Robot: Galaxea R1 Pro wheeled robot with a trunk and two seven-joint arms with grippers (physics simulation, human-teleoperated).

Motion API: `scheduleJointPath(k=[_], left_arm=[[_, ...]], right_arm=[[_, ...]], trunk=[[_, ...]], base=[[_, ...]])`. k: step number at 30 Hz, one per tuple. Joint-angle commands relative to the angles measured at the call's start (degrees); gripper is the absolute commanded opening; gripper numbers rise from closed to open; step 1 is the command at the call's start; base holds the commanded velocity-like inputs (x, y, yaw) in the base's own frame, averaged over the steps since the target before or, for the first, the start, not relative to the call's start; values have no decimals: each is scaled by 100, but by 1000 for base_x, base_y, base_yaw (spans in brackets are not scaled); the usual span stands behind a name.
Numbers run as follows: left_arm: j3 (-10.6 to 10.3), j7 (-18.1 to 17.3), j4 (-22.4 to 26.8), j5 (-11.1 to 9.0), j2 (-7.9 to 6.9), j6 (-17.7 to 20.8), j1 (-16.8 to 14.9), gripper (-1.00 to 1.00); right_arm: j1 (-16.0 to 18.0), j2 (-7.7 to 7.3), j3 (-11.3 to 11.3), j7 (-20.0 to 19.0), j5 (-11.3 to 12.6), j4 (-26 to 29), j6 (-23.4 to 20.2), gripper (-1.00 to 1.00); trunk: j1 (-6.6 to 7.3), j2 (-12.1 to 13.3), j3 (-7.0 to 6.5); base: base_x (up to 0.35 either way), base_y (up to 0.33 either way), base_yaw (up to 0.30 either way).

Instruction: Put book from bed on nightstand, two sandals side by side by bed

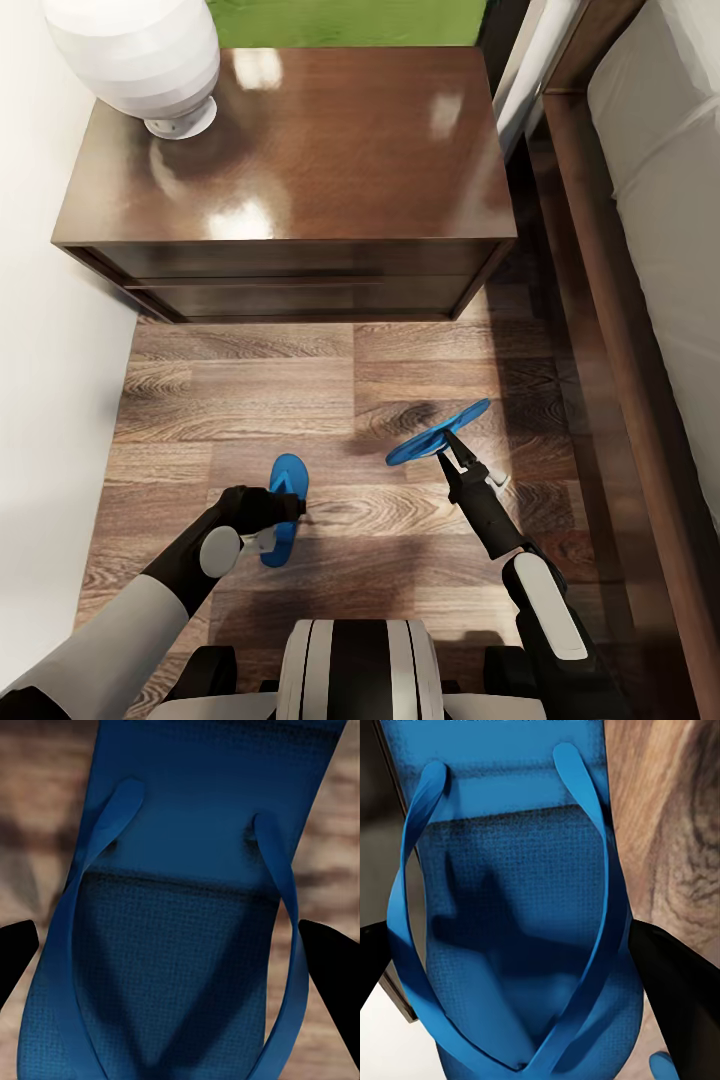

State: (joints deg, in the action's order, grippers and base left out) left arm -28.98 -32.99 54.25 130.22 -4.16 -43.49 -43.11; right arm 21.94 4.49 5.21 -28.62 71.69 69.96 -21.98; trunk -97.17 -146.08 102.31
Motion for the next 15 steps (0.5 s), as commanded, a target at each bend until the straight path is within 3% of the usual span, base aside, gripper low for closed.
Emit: scheduleJointPath(k=[1,15], left_arm=[[-20,-12,6,0,-6,-19,5,-100],[-20,-29,6,3,1,-26,21,-100]], right_arm=[[3,6,15,-4,46,0,-52,-100],[0,3,15,-4,46,0,-52,-100]], trunk=[[1,-1,3],[6,2,-41]], base=[[0,0,0],[0,0,0]])
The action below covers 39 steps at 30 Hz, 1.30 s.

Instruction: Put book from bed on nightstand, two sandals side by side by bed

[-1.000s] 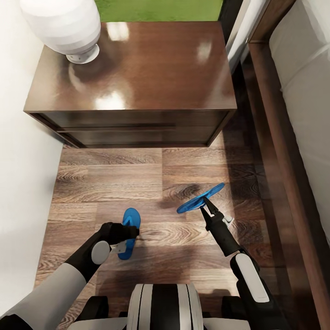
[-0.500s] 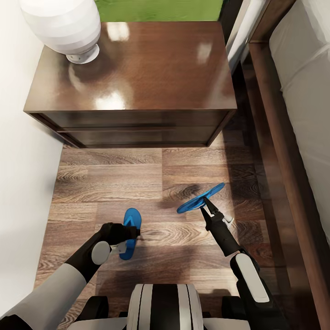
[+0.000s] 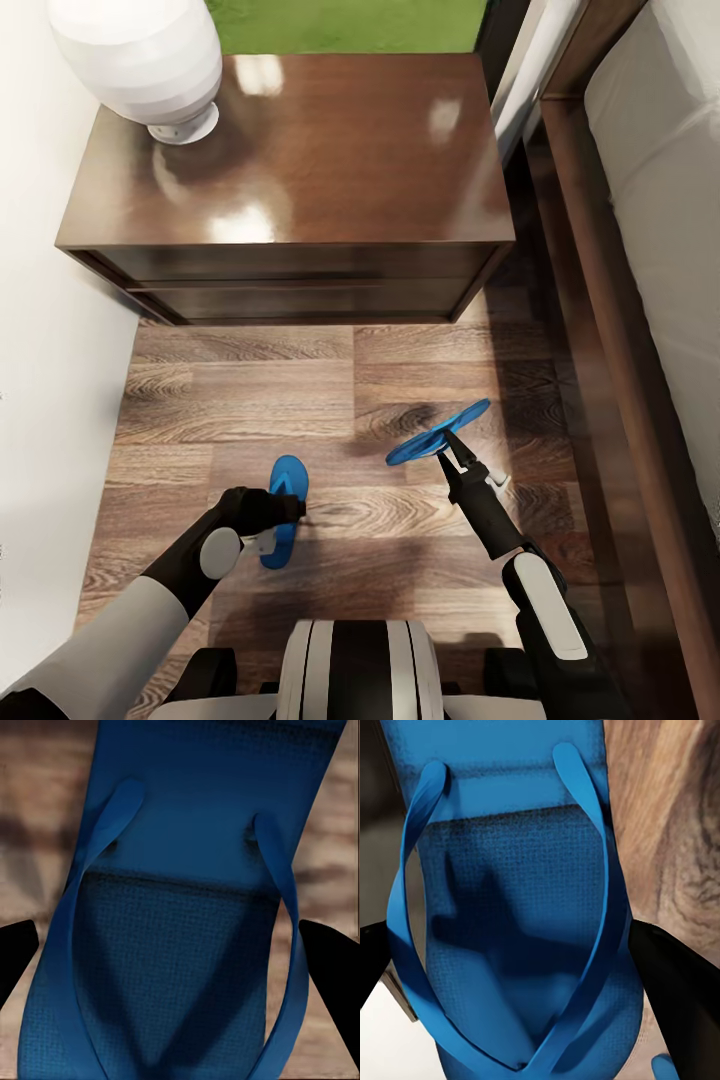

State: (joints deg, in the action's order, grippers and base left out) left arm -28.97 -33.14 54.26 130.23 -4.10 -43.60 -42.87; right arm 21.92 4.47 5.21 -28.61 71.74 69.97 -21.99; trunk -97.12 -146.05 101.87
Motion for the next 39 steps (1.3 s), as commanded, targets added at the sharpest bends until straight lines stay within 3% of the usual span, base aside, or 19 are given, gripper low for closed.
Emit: scheduleJointPath(k=[1,6,9,39], left_arm=[[-21,-17,6,2,-4,-17,-3,-100],[-21,-25,6,2,-11,-23,-2,-100],[-21,-26,6,0,-12,-25,-2,-100],[-21,-35,2,-5,-12,-47,7,-100]], right_arm=[[3,5,15,-4,42,-1,-51,-100],[5,7,15,-4,42,-1,-51,-100],[4,8,15,-4,42,-1,-51,-100],[3,1,15,0,42,-1,-51,-100]], trunk=[[3,0,-20],[16,7,-131],[16,7,-131],[93,47,-796]], base=[[0,0,0],[0,0,0],[0,0,0],[0,0,0]])
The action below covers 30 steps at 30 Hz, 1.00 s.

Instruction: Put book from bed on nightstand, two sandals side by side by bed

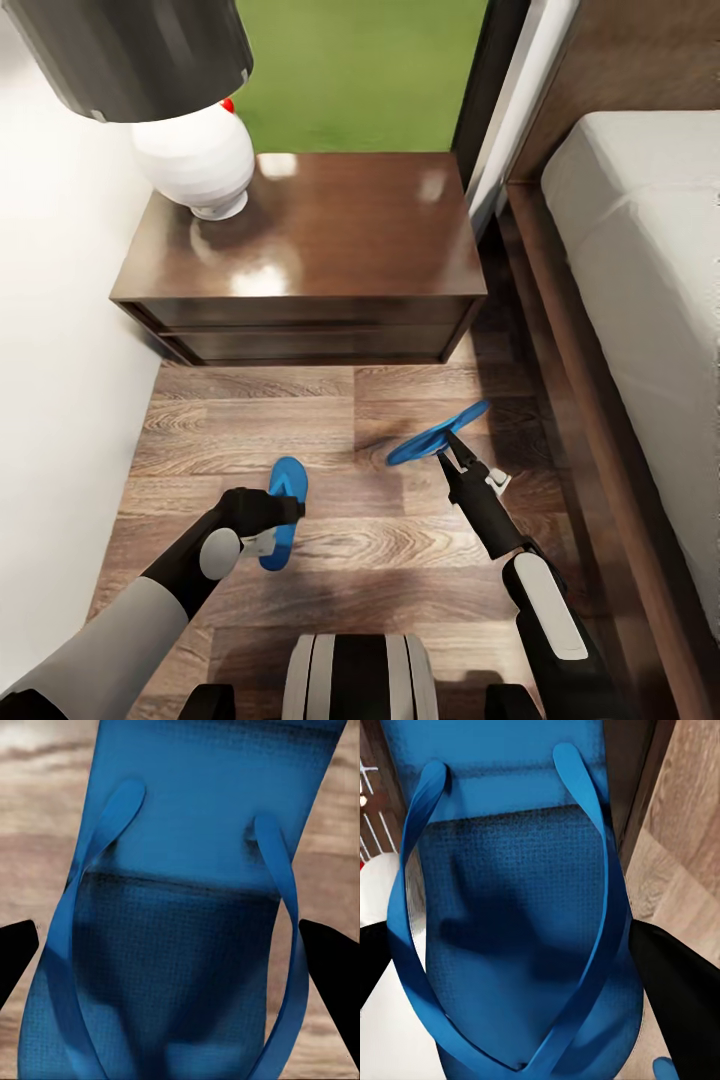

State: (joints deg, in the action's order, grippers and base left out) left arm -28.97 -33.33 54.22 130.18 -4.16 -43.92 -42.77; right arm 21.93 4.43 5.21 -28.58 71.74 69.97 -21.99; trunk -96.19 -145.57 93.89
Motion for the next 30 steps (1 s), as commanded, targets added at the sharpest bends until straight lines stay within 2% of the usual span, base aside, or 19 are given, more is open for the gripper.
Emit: scheduleJointPath(k=[1,23,25,26,28,30], left_arm=[[-21,-15,4,0,-6,-14,-3,-100],[15,29,-23,-46,-9,10,5,-100],[45,45,-130,-288,7,17,5,-100],[53,47,-174,-488,12,17,5,-100],[80,19,-216,-1122,12,13,5,-100],[91,9,-212,-1359,12,16,5,-100]], right_arm=[[3,6,15,-2,42,-1,-51,-100],[3,6,15,-3,42,-1,-53,-100],[0,6,15,-4,42,-1,-53,-100],[2,5,15,-2,42,-1,-52,-100],[3,5,15,-1,42,-1,-52,-100],[2,5,15,-4,42,-1,-51,-100]], trunk=[[3,0,-20],[60,30,-507],[65,32,-551],[67,34,-574],[67,34,-574],[67,34,-574]], base=[[0,0,0],[0,0,0],[0,0,0],[0,0,0],[0,0,0],[0,0,0]])
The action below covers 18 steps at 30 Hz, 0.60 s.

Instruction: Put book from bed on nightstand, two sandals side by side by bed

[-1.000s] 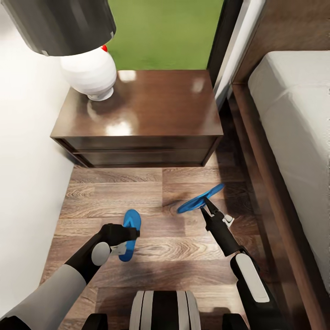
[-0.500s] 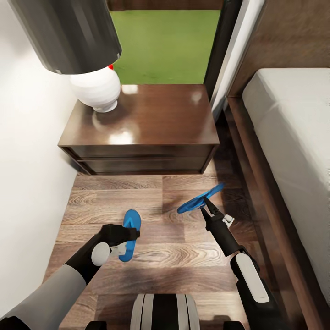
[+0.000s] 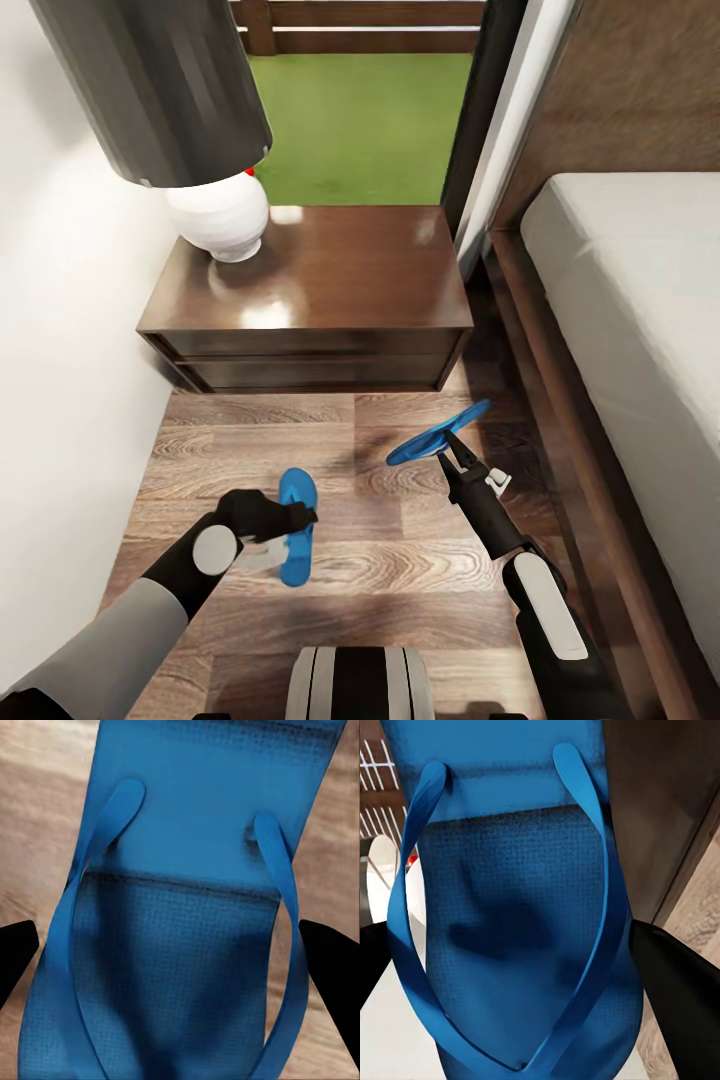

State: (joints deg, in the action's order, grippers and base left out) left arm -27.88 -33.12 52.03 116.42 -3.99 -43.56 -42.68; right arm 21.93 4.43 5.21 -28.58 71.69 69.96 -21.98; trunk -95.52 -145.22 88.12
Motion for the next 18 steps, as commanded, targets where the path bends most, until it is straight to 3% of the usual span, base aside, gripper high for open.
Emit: scheduleJointPath(k=[1,9,12,14,18], left_arm=[[-11,-8,-3,-76,-6,0,-3,-100],[60,6,-32,-741,-8,324,13,-100],[213,19,-38,-1294,-6,730,14,-100],[249,28,-42,-1519,-6,920,14,-100],[271,24,-14,-1677,-6,1045,21,-100]], right_arm=[[2,6,15,-1,47,0,-53,-100],[4,6,15,-1,47,-1,-54,-100],[2,6,15,0,47,-7,-52,-100],[0,6,15,1,47,-10,-52,-100],[3,8,15,0,47,-17,-52,-100]], trunk=[[1,-1,3],[1,-1,3],[1,-1,3],[1,-1,3],[11,4,-85]], base=[[0,0,0],[0,0,0],[0,0,0],[0,0,0],[0,0,0]])
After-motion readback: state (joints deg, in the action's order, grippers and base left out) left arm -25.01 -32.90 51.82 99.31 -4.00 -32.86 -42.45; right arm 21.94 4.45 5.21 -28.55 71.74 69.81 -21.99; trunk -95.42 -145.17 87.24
